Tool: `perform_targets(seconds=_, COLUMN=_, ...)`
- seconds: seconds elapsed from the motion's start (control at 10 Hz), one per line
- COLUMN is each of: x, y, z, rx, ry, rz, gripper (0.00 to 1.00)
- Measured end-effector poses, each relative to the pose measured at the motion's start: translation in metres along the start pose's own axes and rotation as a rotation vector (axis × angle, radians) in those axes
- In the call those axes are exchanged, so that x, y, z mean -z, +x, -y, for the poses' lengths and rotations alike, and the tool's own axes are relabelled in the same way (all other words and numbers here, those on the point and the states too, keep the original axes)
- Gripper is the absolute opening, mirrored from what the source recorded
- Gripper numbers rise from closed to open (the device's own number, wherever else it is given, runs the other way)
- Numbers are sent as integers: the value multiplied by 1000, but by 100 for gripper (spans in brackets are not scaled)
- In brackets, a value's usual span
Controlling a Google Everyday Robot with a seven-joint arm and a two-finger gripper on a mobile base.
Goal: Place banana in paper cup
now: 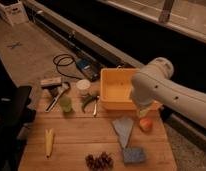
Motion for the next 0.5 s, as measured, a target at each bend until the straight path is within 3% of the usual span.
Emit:
perform_targets(seconds=0.2, x=5, y=-30, z=2, rx=89, ry=12, rz=45, gripper=65)
perform_targets(seconds=0.5, x=6, y=-29, z=2, rx=90, ry=11, rz=45, gripper=65)
